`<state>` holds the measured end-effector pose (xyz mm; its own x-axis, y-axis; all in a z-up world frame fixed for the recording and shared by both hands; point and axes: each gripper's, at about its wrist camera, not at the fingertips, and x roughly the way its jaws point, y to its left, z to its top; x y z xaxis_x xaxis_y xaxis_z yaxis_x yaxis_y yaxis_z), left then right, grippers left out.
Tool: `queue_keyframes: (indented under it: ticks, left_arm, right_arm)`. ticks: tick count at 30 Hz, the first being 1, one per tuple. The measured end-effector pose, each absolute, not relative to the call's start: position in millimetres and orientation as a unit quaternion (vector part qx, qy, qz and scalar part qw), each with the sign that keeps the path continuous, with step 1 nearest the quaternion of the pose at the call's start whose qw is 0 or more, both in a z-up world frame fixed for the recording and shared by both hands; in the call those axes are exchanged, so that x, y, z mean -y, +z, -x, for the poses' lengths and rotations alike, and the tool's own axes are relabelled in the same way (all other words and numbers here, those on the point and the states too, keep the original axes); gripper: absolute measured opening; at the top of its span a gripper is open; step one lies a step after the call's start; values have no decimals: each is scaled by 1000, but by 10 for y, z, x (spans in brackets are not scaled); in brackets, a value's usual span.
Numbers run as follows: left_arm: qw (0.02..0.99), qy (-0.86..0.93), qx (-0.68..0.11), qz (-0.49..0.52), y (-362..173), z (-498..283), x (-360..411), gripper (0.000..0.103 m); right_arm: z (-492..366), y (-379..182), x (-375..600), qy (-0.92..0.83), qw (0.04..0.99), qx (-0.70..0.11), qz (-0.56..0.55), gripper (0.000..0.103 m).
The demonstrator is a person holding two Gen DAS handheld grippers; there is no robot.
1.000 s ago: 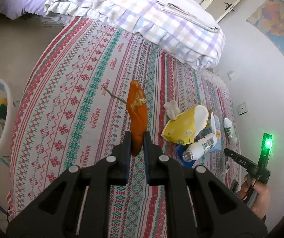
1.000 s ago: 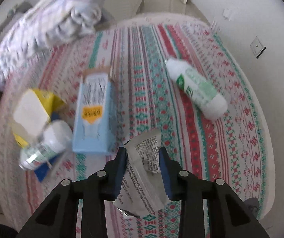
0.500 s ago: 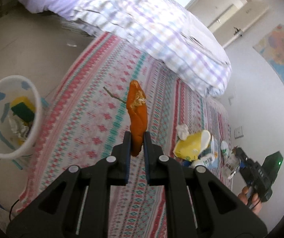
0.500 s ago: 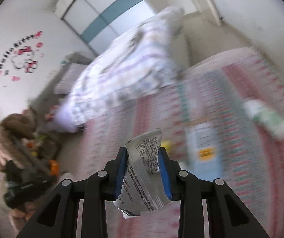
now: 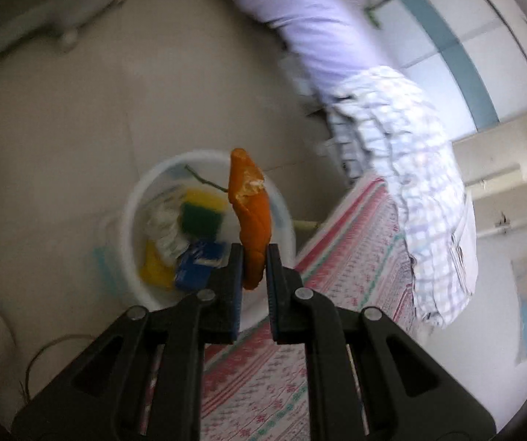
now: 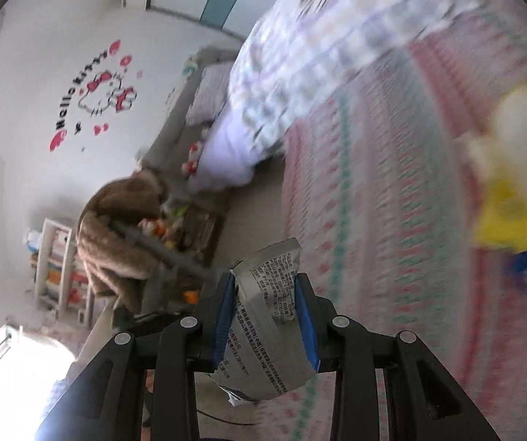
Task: Collect trash
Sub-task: 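Carry the orange wrapper and paper packet to the wastebasket and release both, then move both open grippers back over the bed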
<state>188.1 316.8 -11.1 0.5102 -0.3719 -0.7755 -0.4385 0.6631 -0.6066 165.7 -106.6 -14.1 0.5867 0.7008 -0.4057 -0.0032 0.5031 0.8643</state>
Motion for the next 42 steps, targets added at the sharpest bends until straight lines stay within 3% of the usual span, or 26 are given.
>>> queue_keyframes:
  ticks: [8,9,10,12,16,22,24,33,42]
  left_arm:
    - [750,3,-505,427,-208,-1903,-3118,13]
    - [748,-1,-508,428,-222,-1919,-3105,17]
    - [744,-4,-511,431,-251,-1930,-3169,31]
    - [734,5,-512,447,-297,-1926,-3253,40]
    - [742,60,-485,459,-240,-1795,-3474,40]
    - [754,103,-470,448,-178,-1750,-3540,41]
    - [754,106,-469,447,-181,-1757,-3533,41]
    - [773,98,-465,419,-63,-1816,-3364,41]
    - [847,68,-437,295,386,-1856,-2691,56]
  right_arm:
    - [-2280,-273,-370,284,742,-421,-437,35]
    - [-2335,-290,-510,288,740,-423,-436,35]
    - [-2414,-305,-670,292,739,-426,-432,35]
    - [-2526,-340,-928,292,744,-433,-416,35]
    - [-2705,-411,-1284,284,759,-453,-373,35]
    - [-2846,-522,-1580,259,783,-470,-316,54]
    - [-2860,-564,-1586,255,785,-475,-305,59]
    - [-2668,-523,-1240,256,787,-468,-310,59]
    - [-2156,-144,-504,251,809,-468,-251,59]
